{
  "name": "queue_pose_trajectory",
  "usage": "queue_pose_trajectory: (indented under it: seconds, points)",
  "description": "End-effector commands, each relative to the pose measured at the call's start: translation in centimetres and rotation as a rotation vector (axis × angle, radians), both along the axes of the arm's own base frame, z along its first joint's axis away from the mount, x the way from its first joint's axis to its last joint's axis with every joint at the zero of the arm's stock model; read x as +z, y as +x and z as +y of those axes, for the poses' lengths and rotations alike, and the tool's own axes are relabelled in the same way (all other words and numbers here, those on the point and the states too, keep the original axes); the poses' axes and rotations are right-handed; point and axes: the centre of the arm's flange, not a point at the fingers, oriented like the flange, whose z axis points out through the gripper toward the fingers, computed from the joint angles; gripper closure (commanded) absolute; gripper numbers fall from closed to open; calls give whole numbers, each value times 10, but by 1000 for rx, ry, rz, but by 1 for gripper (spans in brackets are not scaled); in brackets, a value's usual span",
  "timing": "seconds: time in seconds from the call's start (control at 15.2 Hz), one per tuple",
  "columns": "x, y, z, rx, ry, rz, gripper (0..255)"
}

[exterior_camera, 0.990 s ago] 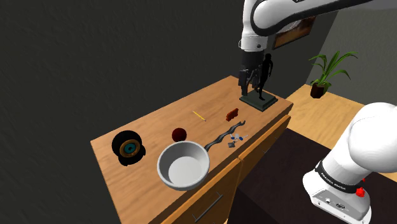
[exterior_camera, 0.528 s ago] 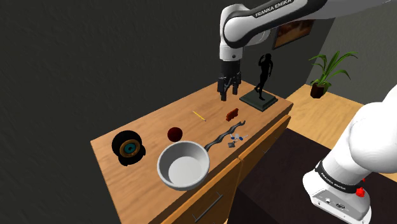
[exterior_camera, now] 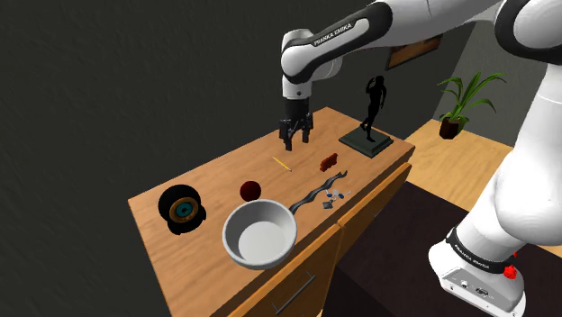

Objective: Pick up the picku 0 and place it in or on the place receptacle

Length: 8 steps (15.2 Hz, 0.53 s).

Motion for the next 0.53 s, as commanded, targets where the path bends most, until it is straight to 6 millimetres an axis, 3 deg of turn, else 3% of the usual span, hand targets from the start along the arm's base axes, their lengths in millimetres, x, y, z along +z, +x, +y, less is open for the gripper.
queue_pose_trajectory:
  seconds: [0.0, 0.46]
  points:
    - [-16, 23, 11, 0, 11, 5, 0]
    - [-64, 94, 45, 0, 49, 23, 0]
